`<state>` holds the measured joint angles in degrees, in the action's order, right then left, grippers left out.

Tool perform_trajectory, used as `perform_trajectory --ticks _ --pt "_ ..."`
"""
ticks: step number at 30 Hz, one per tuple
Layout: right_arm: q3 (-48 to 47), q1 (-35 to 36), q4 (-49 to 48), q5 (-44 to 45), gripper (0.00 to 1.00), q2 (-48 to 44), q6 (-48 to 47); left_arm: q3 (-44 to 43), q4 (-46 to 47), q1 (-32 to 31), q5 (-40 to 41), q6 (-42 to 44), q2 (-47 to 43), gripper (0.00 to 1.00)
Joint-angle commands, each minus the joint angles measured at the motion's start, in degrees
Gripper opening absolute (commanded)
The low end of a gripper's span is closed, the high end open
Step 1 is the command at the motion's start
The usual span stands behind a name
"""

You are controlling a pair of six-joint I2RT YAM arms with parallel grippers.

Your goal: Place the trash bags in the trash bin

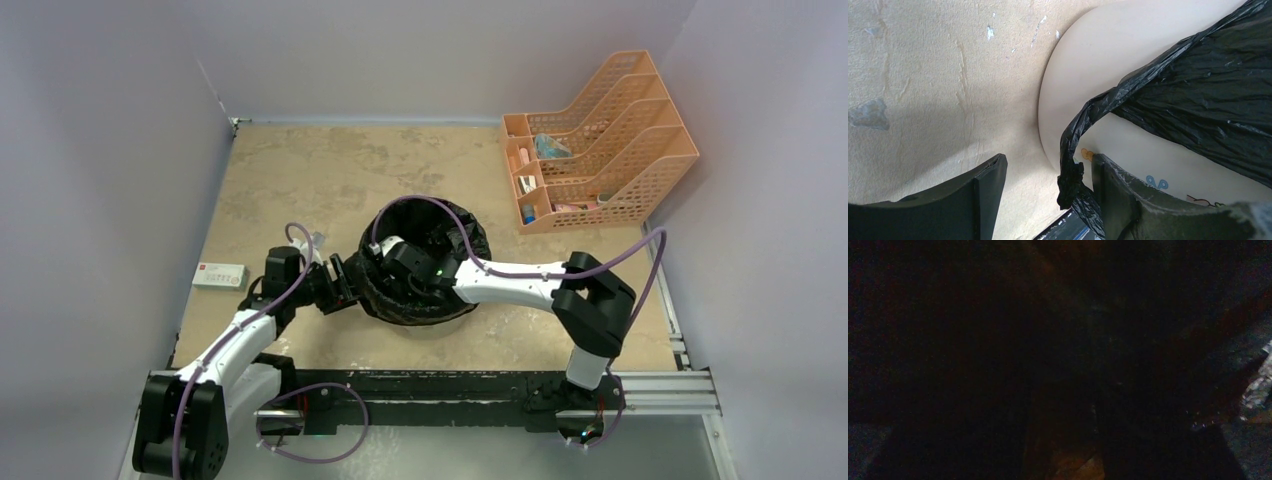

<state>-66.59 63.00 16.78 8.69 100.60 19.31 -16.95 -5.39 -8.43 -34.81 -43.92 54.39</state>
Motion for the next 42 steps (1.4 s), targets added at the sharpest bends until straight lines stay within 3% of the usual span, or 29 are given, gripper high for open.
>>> perform_trajectory --ticks 1,12,26,42 --pt "-0.28 0.28 3.50 -4.08 0.54 1.60 1.76 -0.13 1.00 -0.30 -1.84 -0.02 -1.70 0.63" --pt "-0.79 0.19 7.06 -5.69 0.53 5.23 4.53 -0.43 -0.96 -0.29 -0.43 -0.73 -3.85 0.61" --pt "-6.10 0.18 7.99 -2.62 0.55 -5.41 7.47 -0.40 -1.54 -0.30 0.08 -0.82 -4.64 0.61" --pt "-1.44 0.25 3.88 -8.26 0.53 3.90 7.07 -0.70 -1.01 -0.28 -0.67 -0.82 -4.06 0.61"
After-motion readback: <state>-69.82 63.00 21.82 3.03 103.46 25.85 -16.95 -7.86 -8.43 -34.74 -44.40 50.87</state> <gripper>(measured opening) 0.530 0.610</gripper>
